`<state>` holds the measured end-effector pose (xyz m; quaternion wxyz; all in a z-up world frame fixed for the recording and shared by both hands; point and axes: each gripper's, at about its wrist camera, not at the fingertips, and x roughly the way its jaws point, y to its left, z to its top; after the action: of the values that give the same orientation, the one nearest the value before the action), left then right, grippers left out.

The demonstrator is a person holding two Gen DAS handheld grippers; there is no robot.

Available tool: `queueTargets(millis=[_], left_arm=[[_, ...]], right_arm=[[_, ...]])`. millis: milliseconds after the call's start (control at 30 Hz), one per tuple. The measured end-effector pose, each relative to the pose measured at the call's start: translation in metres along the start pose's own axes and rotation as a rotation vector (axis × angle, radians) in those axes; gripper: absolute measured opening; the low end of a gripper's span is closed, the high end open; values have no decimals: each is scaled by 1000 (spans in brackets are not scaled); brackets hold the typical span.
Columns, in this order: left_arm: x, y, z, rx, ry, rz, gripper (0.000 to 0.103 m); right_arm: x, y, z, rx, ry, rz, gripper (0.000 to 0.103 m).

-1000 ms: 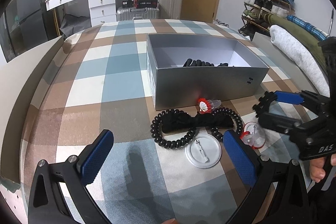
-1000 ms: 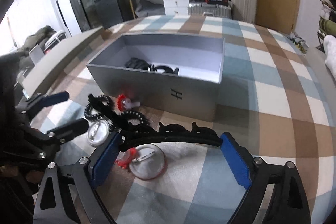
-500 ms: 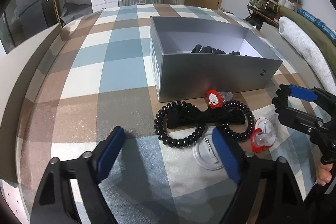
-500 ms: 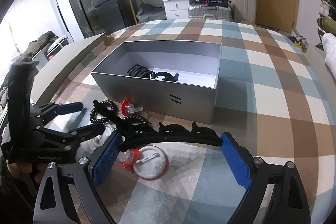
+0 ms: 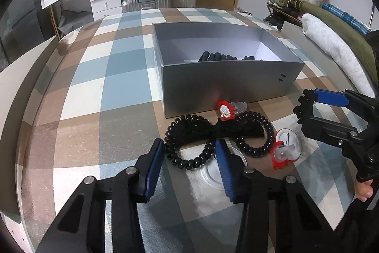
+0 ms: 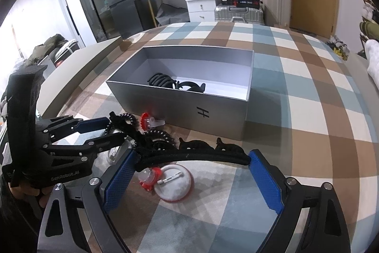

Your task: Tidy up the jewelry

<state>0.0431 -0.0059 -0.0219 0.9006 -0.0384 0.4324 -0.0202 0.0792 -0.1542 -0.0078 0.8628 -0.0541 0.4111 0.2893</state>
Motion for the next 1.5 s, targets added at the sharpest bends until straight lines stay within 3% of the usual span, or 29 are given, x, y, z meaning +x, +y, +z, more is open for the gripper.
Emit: queueTargets(millis=[267,533,600,633,933,1167,1300,1333,1500], left_arm=[[-2,-2,0,23,-2,10,27],[-14,19,-1,-17,-12,40,27],[-18,24,1,-31,-26,49,6],[-17,25,1,-34,-19,48,3],[-9,35,1,-80,1,39,3],[-1,30,2,-76,14,53,15],[1,21,0,-17,2,107,14],[1,21,0,-5,2,118,6],[-6,23,0,0,-16,116,5]], right_arm=[[-1,-2,1,2,-2,1,95],[-2,-1,1,-1,-5,2,95],[-3,-2,1,0,-6,0,95],[-4,-2,1,0,-8,1,95],[-5,-3,1,-1,-11,4,95],[-4,1,0,-11,-5,7,95],[-3,3,0,-14,-3,7,95],[-3,3,0,-16,-3,8,95],[-4,4,0,-16,-4,6,95]])
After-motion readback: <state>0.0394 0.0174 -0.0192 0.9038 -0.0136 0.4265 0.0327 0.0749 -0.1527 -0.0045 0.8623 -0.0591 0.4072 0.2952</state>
